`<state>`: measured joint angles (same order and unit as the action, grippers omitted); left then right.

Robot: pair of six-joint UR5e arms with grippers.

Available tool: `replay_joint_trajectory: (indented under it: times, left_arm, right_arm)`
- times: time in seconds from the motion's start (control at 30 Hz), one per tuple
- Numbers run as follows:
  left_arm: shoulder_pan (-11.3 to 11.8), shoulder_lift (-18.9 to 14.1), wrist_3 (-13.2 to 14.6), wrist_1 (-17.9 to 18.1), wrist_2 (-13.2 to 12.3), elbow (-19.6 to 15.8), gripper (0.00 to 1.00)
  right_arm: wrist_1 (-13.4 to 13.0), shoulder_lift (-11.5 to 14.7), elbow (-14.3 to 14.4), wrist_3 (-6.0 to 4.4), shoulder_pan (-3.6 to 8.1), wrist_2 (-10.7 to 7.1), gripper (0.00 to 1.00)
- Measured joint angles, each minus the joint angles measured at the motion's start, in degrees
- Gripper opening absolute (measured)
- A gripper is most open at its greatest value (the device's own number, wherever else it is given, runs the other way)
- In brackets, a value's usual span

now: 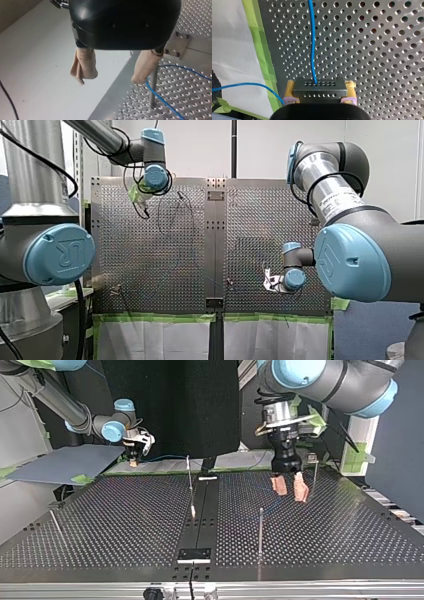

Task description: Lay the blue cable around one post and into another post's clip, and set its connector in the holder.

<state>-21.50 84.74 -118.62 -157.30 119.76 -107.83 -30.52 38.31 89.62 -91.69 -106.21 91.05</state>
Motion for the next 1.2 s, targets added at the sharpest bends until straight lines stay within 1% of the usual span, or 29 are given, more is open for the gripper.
replay_joint_trajectory:
  times: [0.23, 0.37, 0.5, 0.67, 0.8, 1.07, 1.2]
  left_arm:
    - [1.6, 2.2, -1.1, 2.2, -3.0, 0.0, 1.00]
    - [3.1, 3.2, -2.2, 3.2, -5.2, 0.2, 1.00]
    - [5.3, 3.6, -3.9, 3.4, -7.6, 0.2, 1.00]
    - [6.7, 3.7, -5.2, 3.7, -10.3, 0.2, 1.00]
    - [7.4, 3.7, -6.2, 4.1, -12.2, 0.2, 1.00]
    - [7.8, 3.7, -10.3, 4.3, -17.1, 0.2, 1.00]
    - [7.9, 3.8, -10.7, 4.4, -19.0, 0.2, 1.00]
  right_arm:
    - [0.0, 0.0, 0.0, -0.02, 0.00, -0.16, 0.23]
    - [0.0, 0.0, 0.0, 0.00, -0.01, -0.16, 0.23]
    - [-0.1, -0.1, 0.0, 0.00, -0.01, -0.17, 0.23]
    - [-0.3, -0.2, 0.0, 0.00, -0.01, -0.17, 0.23]
    - [-0.3, -0.2, 0.0, 0.06, -0.01, -0.17, 0.23]
    - [-0.3, -0.3, 0.0, 0.09, -0.01, -0.17, 0.23]
    - [-0.4, -0.4, 0.0, 0.03, 0.00, -0.17, 0.23]
